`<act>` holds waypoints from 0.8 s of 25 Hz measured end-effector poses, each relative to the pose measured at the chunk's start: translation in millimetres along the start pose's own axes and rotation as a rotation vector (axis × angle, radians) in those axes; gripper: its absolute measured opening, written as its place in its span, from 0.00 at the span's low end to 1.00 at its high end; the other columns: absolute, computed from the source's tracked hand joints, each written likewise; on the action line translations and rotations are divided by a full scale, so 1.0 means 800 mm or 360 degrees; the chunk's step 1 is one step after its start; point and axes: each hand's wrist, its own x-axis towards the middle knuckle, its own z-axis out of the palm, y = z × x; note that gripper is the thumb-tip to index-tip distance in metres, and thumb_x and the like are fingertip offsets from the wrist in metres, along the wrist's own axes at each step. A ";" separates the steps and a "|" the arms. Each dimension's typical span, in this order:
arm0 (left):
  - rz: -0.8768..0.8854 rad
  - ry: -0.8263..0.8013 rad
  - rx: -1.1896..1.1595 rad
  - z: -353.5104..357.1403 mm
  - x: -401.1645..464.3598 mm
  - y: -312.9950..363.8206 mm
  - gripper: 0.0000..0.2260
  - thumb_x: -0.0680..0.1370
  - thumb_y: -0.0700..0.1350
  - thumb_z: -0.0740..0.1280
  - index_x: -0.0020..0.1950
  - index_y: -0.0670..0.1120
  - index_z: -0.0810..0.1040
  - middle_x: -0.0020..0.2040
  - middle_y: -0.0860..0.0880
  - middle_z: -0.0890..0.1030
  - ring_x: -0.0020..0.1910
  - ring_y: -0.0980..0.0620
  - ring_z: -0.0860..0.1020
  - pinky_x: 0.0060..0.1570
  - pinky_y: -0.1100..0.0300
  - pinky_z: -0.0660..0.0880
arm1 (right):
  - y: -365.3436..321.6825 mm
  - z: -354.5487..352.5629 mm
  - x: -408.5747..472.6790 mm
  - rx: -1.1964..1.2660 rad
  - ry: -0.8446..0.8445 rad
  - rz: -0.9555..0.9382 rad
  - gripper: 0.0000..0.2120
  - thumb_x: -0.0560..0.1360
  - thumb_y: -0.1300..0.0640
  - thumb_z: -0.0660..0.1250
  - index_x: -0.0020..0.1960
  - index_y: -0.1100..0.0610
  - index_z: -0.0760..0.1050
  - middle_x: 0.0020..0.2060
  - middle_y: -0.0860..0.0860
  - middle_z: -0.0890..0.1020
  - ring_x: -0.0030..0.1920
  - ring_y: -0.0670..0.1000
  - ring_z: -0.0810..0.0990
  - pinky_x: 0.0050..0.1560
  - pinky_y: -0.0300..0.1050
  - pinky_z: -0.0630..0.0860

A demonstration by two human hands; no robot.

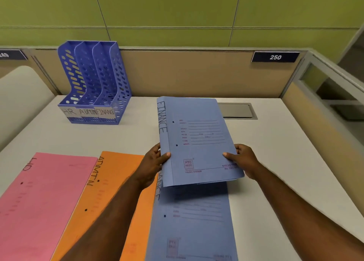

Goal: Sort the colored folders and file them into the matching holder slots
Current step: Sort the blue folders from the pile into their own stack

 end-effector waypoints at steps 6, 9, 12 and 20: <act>0.0074 -0.0073 0.0335 -0.028 -0.089 -0.021 0.23 0.78 0.40 0.68 0.72 0.50 0.69 0.64 0.50 0.78 0.52 0.54 0.83 0.48 0.60 0.81 | 0.039 0.031 -0.125 0.0050 0.0063 0.0100 0.18 0.69 0.59 0.76 0.56 0.60 0.76 0.51 0.56 0.83 0.48 0.55 0.83 0.47 0.49 0.81; 0.0053 -0.0120 0.0468 -0.036 -0.128 -0.040 0.26 0.76 0.40 0.70 0.73 0.51 0.67 0.60 0.55 0.77 0.49 0.56 0.83 0.44 0.63 0.81 | 0.059 0.044 -0.178 0.0040 0.0100 0.0113 0.17 0.69 0.59 0.76 0.55 0.59 0.76 0.52 0.56 0.83 0.47 0.53 0.83 0.43 0.45 0.80; 0.0004 -0.0156 0.0563 -0.035 -0.160 -0.060 0.25 0.76 0.39 0.70 0.71 0.51 0.68 0.57 0.59 0.77 0.48 0.59 0.82 0.40 0.66 0.80 | 0.082 0.054 -0.217 -0.0032 0.0150 0.0148 0.19 0.69 0.59 0.76 0.57 0.61 0.75 0.53 0.56 0.82 0.47 0.54 0.83 0.45 0.46 0.80; -0.0082 -0.0211 0.0737 -0.031 -0.183 -0.095 0.25 0.76 0.37 0.70 0.71 0.43 0.68 0.62 0.47 0.77 0.56 0.50 0.79 0.48 0.60 0.81 | 0.129 0.066 -0.266 -0.0349 0.0220 0.0274 0.23 0.70 0.53 0.75 0.61 0.61 0.73 0.55 0.56 0.81 0.49 0.55 0.81 0.47 0.46 0.78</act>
